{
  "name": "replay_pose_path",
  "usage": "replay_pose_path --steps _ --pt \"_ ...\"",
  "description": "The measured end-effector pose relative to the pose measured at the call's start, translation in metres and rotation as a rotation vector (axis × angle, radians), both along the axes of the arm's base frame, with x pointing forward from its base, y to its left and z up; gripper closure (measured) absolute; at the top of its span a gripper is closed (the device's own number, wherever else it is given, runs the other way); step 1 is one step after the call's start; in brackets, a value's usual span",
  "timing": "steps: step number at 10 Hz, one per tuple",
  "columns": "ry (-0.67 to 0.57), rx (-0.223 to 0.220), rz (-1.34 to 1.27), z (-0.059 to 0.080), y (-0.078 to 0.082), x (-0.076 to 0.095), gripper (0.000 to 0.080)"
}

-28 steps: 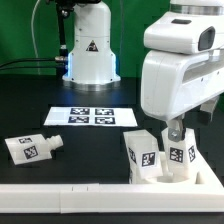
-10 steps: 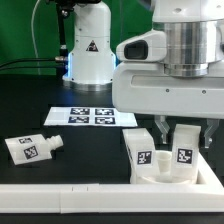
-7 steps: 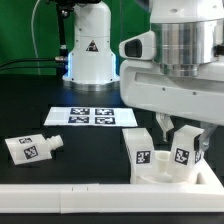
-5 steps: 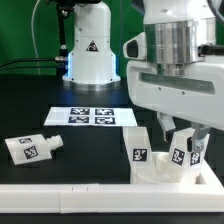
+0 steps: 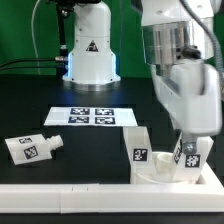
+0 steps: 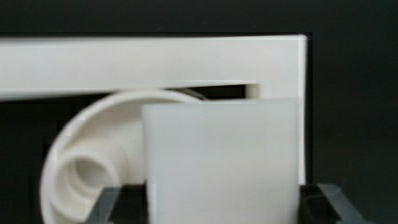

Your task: Assemble stool

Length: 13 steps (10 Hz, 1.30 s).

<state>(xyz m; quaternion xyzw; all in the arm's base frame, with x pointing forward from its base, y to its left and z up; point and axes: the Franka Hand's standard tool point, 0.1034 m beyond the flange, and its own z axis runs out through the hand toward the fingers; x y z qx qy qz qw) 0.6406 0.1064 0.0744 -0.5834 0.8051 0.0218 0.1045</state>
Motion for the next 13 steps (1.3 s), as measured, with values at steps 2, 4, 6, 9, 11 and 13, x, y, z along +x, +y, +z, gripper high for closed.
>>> replay_pose_path --steps 2,4,6,9,11,13 --pt "-0.001 0.012 -0.033 0.0 -0.001 0.0 0.0465" --pt "-0.004 0.008 -0.004 -0.001 0.0 0.0 0.0222" --pt "-0.048 -0.031 0.397 0.015 0.002 0.005 0.0163" --pt "-0.115 -0.077 0.708 0.02 -0.002 0.009 0.0152" --pt "-0.143 -0.123 0.922 0.021 -0.001 0.009 0.0151" --pt "-0.192 -0.215 1.398 0.025 0.015 0.008 0.0151"
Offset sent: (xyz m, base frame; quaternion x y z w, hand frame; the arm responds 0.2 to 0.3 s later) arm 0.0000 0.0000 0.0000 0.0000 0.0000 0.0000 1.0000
